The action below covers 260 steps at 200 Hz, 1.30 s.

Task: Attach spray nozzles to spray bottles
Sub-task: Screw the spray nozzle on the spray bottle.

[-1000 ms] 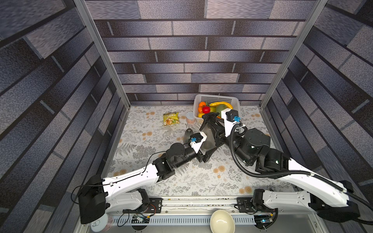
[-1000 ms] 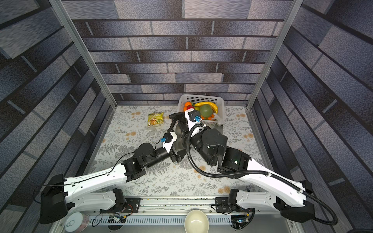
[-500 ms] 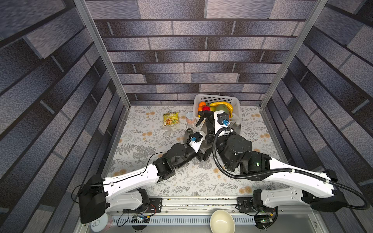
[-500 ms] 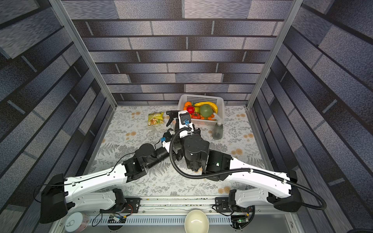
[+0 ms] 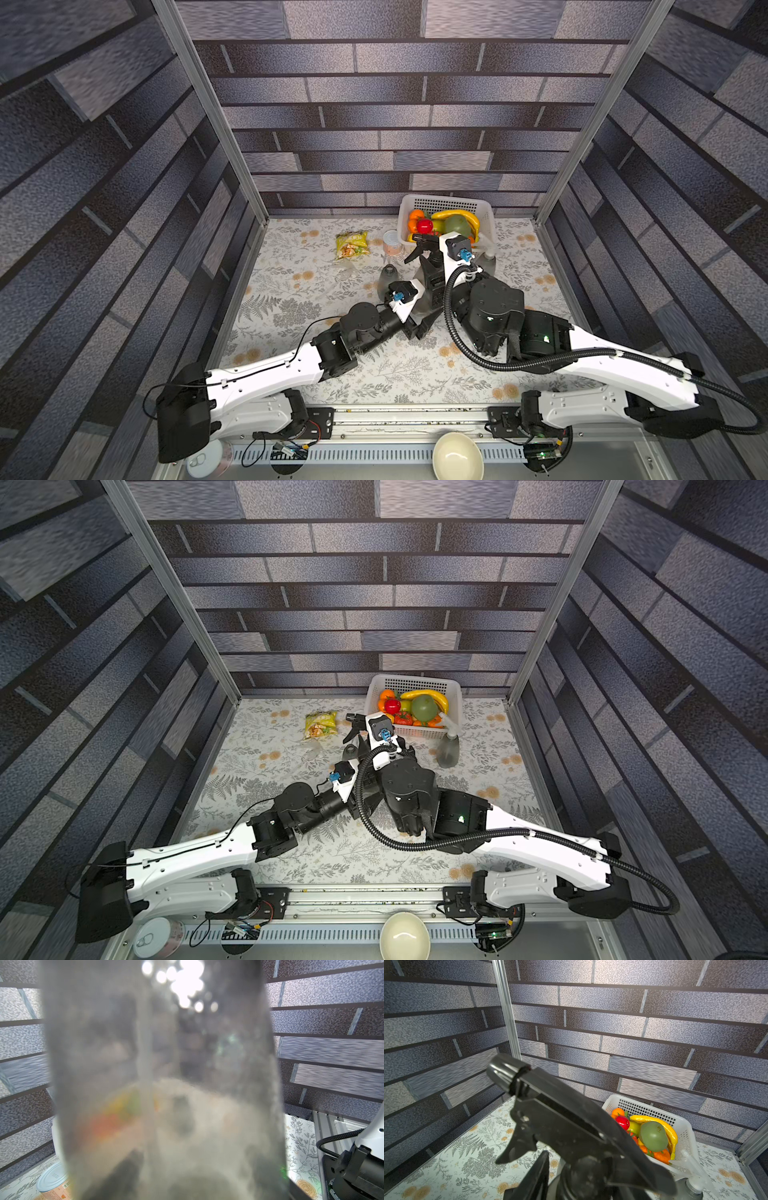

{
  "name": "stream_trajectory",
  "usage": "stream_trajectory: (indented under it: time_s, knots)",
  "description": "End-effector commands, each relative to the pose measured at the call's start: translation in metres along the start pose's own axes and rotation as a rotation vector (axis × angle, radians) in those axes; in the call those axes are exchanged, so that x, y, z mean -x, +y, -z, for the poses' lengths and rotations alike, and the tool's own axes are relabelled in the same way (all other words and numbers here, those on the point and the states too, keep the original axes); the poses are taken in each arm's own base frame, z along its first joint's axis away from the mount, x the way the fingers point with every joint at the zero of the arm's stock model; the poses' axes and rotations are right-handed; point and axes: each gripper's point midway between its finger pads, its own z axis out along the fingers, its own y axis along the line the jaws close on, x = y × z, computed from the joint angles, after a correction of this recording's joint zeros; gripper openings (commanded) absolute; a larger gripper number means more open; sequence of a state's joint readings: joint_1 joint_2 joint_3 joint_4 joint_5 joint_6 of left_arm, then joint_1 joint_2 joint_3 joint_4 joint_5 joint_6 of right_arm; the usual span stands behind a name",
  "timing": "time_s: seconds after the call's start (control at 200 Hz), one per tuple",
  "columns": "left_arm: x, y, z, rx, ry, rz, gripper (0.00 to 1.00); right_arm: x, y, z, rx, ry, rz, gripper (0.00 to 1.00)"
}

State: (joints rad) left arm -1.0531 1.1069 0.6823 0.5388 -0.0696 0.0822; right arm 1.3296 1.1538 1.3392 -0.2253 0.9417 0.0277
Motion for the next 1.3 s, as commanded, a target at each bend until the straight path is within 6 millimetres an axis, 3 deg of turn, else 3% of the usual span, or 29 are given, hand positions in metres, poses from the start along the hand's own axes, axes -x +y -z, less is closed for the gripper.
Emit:
stream_trajectory:
  time_s: [0.0,0.245,0.406,0.516,0.601,0.711,0.932,1.047,1.297]
  knots:
    - [0.039,0.011,0.009,0.019,-0.14,0.004,0.63,-0.004,-0.003,0.008,0.025,0.038,0.023,0.52]
    - [0.031,0.027,0.007,0.041,-0.121,0.028,0.63,-0.016,-0.002,0.023,0.102,0.11,0.033,0.63]
    - [0.024,0.029,0.01,0.037,-0.109,0.035,0.63,-0.021,-0.007,0.037,0.17,0.119,0.027,0.66]
    - [0.02,0.023,0.019,0.005,-0.105,0.046,0.63,-0.028,0.0,0.051,0.379,0.117,0.062,0.68]
    - [0.016,0.017,0.025,-0.031,-0.093,0.06,0.63,-0.018,0.009,0.073,0.613,0.07,0.026,0.76]
    - [0.014,0.01,0.033,-0.062,-0.091,0.079,0.63,0.003,0.002,0.083,0.714,0.013,-0.01,0.8]
    - [0.015,-0.006,0.037,-0.125,-0.072,0.088,0.63,0.019,0.008,0.058,0.845,0.042,-0.101,0.85]
    - [0.017,-0.01,0.037,-0.15,-0.071,0.094,0.64,0.029,0.02,0.055,0.923,0.05,-0.101,0.85]
    - [0.018,-0.015,0.037,-0.173,-0.068,0.094,0.64,0.032,0.029,0.039,0.946,0.065,-0.123,0.68]
